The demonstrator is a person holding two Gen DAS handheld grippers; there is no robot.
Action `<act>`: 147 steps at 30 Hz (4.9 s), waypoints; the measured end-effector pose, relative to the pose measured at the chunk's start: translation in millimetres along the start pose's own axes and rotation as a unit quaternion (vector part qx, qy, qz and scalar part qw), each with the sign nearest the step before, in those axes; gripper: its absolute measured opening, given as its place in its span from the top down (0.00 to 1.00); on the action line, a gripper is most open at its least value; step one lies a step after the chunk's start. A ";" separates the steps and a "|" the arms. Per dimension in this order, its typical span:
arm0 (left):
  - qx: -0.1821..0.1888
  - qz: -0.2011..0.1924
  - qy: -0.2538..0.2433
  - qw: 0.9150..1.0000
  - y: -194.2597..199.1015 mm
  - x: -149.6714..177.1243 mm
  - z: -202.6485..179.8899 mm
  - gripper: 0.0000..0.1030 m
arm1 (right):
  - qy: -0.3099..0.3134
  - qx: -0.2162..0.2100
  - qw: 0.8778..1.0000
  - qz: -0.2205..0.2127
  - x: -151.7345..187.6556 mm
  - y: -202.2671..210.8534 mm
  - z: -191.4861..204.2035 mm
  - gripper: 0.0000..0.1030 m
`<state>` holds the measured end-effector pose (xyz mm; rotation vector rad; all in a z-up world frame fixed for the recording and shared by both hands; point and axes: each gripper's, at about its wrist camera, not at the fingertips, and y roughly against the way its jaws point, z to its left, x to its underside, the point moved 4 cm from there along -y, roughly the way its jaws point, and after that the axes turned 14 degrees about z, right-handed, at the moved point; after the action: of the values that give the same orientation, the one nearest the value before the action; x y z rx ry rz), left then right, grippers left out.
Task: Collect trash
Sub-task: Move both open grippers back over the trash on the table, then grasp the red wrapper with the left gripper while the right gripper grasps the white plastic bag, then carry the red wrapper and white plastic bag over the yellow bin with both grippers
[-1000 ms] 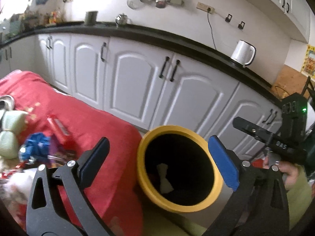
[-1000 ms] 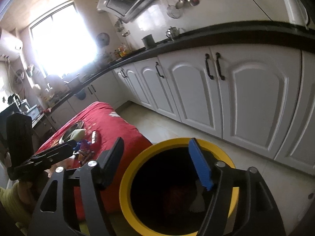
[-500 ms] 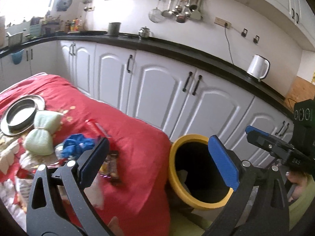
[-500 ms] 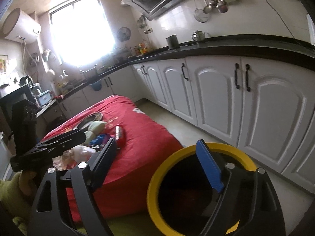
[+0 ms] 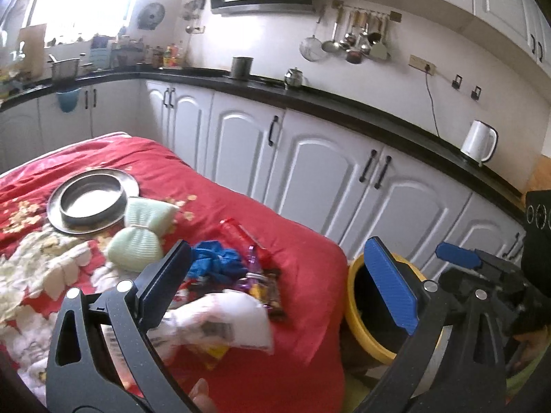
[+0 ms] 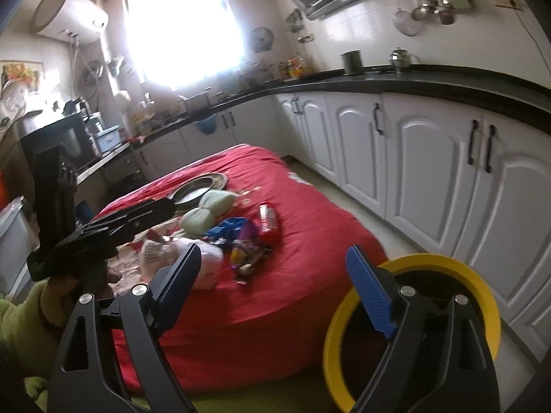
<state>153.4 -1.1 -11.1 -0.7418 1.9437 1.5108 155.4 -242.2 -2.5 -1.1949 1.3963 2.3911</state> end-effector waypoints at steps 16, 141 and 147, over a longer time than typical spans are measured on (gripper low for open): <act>-0.011 -0.008 0.057 0.998 25.7 4.2 61.9 0.11 | 0.079 -0.037 0.995 0.055 3.0 -50.6 78.6 0.19; 0.095 0.001 -0.074 0.993 18.8 8.2 -25.8 0.96 | -0.052 0.076 0.994 -0.049 0.9 28.5 -67.0 0.72; 0.129 0.018 -0.084 0.988 1.8 10.5 -57.2 0.96 | -0.082 0.090 0.991 -0.058 10.5 42.2 -91.3 0.72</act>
<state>139.4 -57.4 -5.7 -0.4546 1.9832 1.2655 180.4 -340.1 -4.7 -0.9839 1.4149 2.1762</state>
